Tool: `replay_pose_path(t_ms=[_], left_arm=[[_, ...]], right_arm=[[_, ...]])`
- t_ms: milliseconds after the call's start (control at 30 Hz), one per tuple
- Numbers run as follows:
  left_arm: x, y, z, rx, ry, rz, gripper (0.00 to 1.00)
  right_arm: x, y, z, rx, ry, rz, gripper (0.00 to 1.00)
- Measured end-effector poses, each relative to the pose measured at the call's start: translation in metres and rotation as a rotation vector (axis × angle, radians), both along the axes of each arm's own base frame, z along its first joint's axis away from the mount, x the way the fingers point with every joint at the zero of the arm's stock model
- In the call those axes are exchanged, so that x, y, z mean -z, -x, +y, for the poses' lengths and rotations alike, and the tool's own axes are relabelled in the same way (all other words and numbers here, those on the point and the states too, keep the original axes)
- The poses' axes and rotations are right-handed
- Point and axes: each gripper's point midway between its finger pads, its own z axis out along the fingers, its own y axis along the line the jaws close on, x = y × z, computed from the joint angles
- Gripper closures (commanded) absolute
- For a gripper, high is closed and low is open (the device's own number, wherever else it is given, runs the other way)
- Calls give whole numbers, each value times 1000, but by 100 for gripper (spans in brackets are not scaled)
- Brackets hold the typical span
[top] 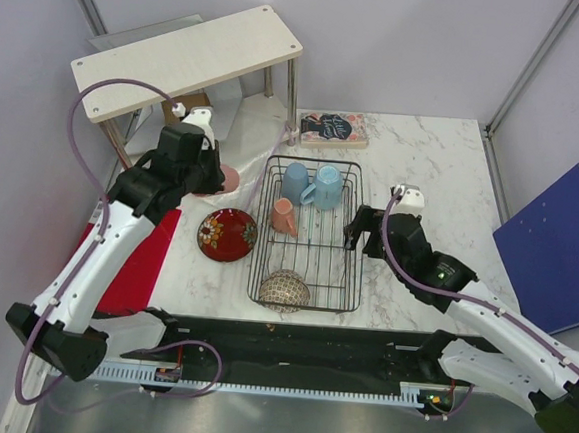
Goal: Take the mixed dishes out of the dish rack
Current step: Place the cup at the center of the board.
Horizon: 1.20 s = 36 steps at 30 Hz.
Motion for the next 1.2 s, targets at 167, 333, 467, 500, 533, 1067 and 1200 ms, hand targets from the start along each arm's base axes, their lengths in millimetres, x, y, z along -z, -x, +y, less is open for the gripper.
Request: replay_pose_path(t_ms=[167,333,467,500,533,1067,1200], left_arm=[[23,-13,24,-73,-227,91,98],[42,-27,32,-95,-359,184,98],[62,-32,27,-64,-408,267,98],[66,-31,25,-54,-417,280,98],[71,-28,23,-39,-423,300,98],[126,28,-25,240,-417,495,98],[148,41,-26,270,-467,553,98]], right_arm=[[17,4,-9,9,81,45,2],[21,6,-14,0,123,53,2],[21,6,-15,-6,135,51,2],[22,6,-15,-7,137,51,2],[22,6,-15,-7,138,51,2],[40,12,-15,-25,147,82,2],[44,13,-15,-30,145,88,2]])
